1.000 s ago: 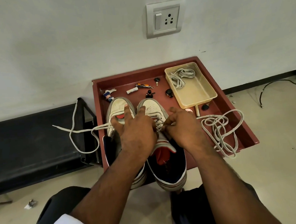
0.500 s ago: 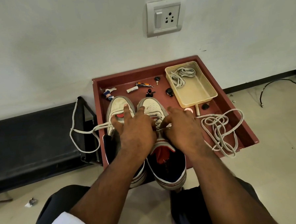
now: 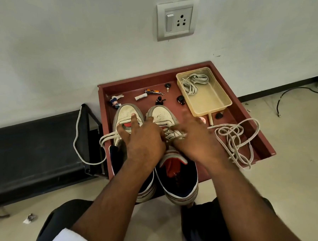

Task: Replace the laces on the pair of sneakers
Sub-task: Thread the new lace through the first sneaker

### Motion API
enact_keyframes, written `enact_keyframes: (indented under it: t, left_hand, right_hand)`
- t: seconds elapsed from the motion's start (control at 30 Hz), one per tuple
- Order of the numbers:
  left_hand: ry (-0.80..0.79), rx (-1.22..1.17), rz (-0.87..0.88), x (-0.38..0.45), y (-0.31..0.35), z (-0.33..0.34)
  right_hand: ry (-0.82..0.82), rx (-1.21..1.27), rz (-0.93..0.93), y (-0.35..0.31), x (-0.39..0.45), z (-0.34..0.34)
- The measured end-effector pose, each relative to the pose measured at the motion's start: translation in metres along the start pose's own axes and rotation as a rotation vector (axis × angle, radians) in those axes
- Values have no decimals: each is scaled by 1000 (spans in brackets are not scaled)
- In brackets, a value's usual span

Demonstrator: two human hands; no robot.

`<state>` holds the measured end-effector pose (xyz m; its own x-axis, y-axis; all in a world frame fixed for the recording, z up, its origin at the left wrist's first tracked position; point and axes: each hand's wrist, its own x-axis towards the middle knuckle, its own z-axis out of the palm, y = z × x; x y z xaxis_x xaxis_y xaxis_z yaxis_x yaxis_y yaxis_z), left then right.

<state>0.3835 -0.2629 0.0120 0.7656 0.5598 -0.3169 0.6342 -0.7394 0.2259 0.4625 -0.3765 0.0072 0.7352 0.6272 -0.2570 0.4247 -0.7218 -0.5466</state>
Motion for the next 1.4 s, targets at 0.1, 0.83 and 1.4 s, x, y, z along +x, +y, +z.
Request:
enact_keyframes:
  t: [0.1, 0.83, 1.4]
  left_hand:
    - [-4, 13, -2, 0, -1, 0]
    - [1, 25, 11, 0, -1, 0]
    - [-14, -127, 9, 3, -5, 1]
  right_hand:
    - [-2, -132, -18, -8, 5, 14]
    - [-96, 77, -11, 4, 2, -7]
    - [190, 128, 141, 3, -5, -17]
